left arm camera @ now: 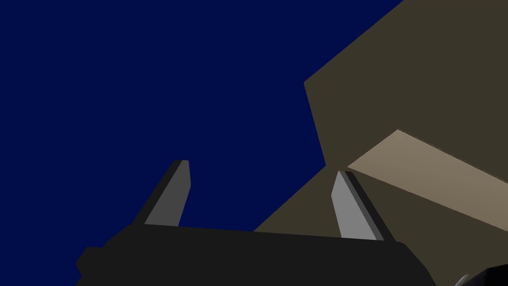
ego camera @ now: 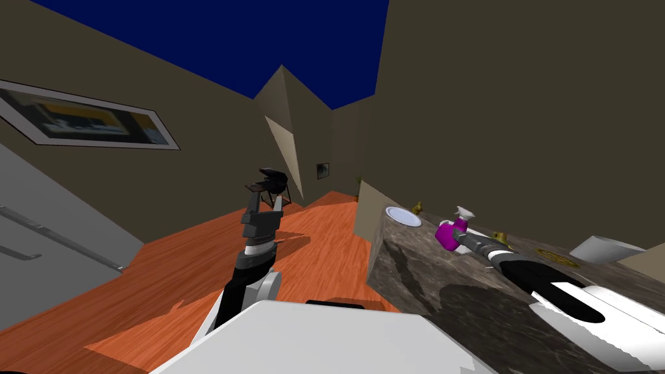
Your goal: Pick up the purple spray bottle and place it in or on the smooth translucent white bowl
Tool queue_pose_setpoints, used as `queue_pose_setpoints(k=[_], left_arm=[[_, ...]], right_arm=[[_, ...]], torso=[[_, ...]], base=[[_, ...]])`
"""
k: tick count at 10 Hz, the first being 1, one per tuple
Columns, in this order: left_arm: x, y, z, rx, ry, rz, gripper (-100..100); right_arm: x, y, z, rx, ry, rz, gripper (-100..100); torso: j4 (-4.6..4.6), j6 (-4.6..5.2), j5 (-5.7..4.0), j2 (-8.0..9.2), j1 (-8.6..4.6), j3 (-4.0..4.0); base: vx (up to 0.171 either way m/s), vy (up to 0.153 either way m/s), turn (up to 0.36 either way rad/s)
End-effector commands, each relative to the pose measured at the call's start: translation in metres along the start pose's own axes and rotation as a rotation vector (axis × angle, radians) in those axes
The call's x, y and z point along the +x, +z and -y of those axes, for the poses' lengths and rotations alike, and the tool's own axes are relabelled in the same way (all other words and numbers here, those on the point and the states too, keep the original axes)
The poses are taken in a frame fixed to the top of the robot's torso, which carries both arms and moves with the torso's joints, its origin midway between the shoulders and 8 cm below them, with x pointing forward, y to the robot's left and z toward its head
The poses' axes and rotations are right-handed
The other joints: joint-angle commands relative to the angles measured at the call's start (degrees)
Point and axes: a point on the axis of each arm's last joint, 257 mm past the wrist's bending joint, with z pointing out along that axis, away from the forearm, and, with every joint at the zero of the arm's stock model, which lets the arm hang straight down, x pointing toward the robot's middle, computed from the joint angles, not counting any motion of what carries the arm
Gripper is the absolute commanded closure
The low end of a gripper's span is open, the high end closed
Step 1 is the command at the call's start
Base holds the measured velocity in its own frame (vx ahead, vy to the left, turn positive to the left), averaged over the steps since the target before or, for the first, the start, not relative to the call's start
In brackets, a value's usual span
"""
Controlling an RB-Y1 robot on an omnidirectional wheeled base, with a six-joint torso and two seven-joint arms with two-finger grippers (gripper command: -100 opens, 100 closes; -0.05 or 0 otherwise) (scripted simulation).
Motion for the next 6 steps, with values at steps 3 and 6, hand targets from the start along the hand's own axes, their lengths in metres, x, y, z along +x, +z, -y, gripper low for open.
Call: queue_pose_setpoints(k=[3, 6], left_arm=[[0.0, 0.0, 0.0, 0.0, 0.0, 0.0, 0], [0.0, 0.0, 0.0, 0.0, 0.0, 0.0, 0]], right_arm=[[-0.022, -0.001, 0.01, 0.027, 0.005, -0.005, 100], [-0.039, -0.001, 0.015, 0.046, 0.009, -0.01, 100]], torso=[[-0.02, -0.01, 0.01, -0.11, 0.1, -0.06], [-0.02, 0.03, 0.02, -0.14, 0.09, -0.08]], base=[[0.066, -0.122, -0.03], [0.073, -0.127, -0.026]])
